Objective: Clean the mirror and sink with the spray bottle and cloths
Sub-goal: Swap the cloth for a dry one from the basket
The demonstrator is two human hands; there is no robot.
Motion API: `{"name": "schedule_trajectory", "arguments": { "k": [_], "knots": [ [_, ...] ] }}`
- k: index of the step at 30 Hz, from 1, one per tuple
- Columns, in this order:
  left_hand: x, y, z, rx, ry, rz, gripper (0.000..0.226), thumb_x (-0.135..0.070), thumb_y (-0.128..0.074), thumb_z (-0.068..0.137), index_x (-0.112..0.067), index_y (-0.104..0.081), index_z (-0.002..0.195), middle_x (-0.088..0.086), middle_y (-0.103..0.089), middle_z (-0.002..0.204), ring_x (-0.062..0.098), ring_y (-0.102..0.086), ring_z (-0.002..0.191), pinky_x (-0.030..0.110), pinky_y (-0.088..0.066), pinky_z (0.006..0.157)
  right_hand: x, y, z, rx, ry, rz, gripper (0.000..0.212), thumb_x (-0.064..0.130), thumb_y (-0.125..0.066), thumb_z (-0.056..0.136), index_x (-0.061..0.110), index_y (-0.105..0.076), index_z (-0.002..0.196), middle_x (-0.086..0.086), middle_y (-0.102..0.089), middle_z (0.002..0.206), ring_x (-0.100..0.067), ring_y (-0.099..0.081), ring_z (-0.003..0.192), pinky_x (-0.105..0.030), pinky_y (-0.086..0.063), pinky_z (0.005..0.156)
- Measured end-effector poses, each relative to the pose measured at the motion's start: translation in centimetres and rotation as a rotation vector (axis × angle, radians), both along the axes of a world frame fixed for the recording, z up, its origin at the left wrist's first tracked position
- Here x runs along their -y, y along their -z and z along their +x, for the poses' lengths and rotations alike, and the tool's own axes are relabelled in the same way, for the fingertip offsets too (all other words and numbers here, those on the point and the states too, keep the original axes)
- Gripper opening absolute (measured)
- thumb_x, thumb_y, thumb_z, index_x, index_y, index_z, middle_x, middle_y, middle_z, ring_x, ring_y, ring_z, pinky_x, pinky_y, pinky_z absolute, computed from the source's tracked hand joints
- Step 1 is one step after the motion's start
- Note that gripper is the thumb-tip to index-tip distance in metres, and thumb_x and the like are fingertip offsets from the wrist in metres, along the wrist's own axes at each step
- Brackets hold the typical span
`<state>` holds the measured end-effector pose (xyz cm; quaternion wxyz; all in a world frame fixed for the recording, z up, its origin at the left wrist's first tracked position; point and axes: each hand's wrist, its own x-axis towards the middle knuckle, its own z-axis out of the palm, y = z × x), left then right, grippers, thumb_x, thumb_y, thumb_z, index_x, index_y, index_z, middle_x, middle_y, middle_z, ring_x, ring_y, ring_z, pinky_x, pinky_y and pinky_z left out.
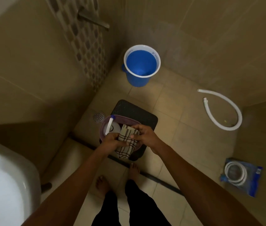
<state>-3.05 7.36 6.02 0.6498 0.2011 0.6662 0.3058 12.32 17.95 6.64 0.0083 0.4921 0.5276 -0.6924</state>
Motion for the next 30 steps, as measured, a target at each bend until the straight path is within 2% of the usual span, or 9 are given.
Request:
{"name": "schedule_trajectory", "arguments": {
  "k": [2, 4, 7, 11, 14, 17, 22, 25, 30],
  "knots": [
    [0.2, 1.1, -0.1, -0.019, -0.042, -0.017, 0.028, -0.003, -0.072, 0.079, -0.004, -0.068, 0.107, 0.010, -0.071, 0.109, 0.028, -0.066, 0.105, 0.045, -0.053, 0.094, -0.2, 1.3, -0.4, 0.006, 0.036, -0.037, 0.040, 0.002, -0.071, 0.085, 0.004, -0.060, 0.123, -0.011, -0.066, 0.118, -0.020, -0.065, 0.100, -0.022, -0.059, 0.065],
    [0.5, 2.1, -0.1, -0.031, -0.097, -0.027, 0.030, -0.001, -0.070, 0.081, -0.001, -0.067, 0.110, 0.012, -0.070, 0.109, 0.027, -0.066, 0.103, 0.044, -0.053, 0.092, -0.5, 2.7, -0.7, 0.037, 0.181, -0.105, 0.036, 0.009, -0.074, 0.084, 0.007, -0.062, 0.118, -0.011, -0.066, 0.115, -0.022, -0.066, 0.099, -0.025, -0.058, 0.067],
    [1.2, 3.6, -0.5, -0.044, -0.154, -0.038, 0.026, 0.001, -0.071, 0.080, -0.006, -0.068, 0.105, 0.007, -0.072, 0.102, 0.025, -0.068, 0.100, 0.042, -0.055, 0.089, -0.7, 5.7, -0.5, 0.182, 0.356, -0.109, 0.029, 0.015, -0.072, 0.087, 0.008, -0.062, 0.113, -0.010, -0.067, 0.103, -0.022, -0.065, 0.092, -0.028, -0.056, 0.074],
    [2.1, 5.1, -0.9, -0.042, -0.213, -0.047, 0.025, 0.007, -0.071, 0.077, -0.006, -0.069, 0.099, -0.002, -0.075, 0.087, 0.016, -0.071, 0.086, 0.031, -0.060, 0.076, 0.1, 9.8, -1.1, 0.378, 0.163, 0.002, 0.019, 0.018, -0.067, 0.089, 0.008, -0.063, 0.104, -0.010, -0.066, 0.103, -0.023, -0.063, 0.093, -0.025, -0.048, 0.070],
    [2.7, 5.8, -1.1, -0.040, -0.243, -0.037, 0.034, 0.009, -0.070, 0.077, 0.004, -0.066, 0.111, 0.015, -0.072, 0.103, 0.023, -0.070, 0.091, 0.025, -0.059, 0.070, 0.8, 11.5, -2.3, 0.434, 0.091, -0.011, 0.034, 0.015, -0.063, 0.091, 0.004, -0.060, 0.124, -0.016, -0.064, 0.122, -0.031, -0.059, 0.114, -0.035, -0.048, 0.091],
    [3.1, 6.7, -1.4, -0.029, -0.258, -0.020, 0.036, 0.009, -0.070, 0.076, 0.005, -0.065, 0.112, 0.019, -0.070, 0.109, 0.031, -0.068, 0.100, 0.030, -0.059, 0.077, 1.0, 13.1, -3.5, 0.454, 0.122, -0.091, 0.046, 0.013, -0.062, 0.092, 0.006, -0.050, 0.135, -0.015, -0.056, 0.134, -0.032, -0.051, 0.126, -0.043, -0.041, 0.109],
    [3.7, 7.6, -1.7, 0.007, -0.264, -0.026, 0.035, 0.007, -0.070, 0.076, -0.001, -0.068, 0.110, 0.013, -0.073, 0.107, 0.025, -0.070, 0.099, 0.034, -0.058, 0.083, 1.4, 16.0, -5.2, 0.518, 0.151, -0.095, 0.061, 0.027, -0.068, 0.088, 0.007, -0.044, 0.141, -0.014, -0.053, 0.137, -0.032, -0.050, 0.128, -0.042, -0.041, 0.110],
    [3.9, 7.6, -1.9, 0.023, -0.270, -0.033, 0.029, 0.007, -0.069, 0.078, -0.004, -0.070, 0.105, 0.008, -0.075, 0.101, 0.018, -0.072, 0.092, 0.025, -0.058, 0.073, 1.5, 16.7, -6.0, 0.559, 0.167, -0.043, 0.063, 0.028, -0.065, 0.090, 0.009, -0.040, 0.144, -0.013, -0.049, 0.141, -0.031, -0.048, 0.129, -0.039, -0.039, 0.108],
    [4.0, 7.9, -2.3, 0.020, -0.254, -0.035, 0.028, 0.009, -0.068, 0.077, -0.006, -0.069, 0.101, -0.002, -0.075, 0.095, 0.007, -0.072, 0.081, 0.016, -0.054, 0.063, 1.0, 17.9, -6.6, 0.556, 0.329, -0.119, 0.052, 0.028, -0.070, 0.086, 0.008, -0.052, 0.131, -0.013, -0.059, 0.126, -0.032, -0.058, 0.114, -0.043, -0.049, 0.101]
  ]
}}
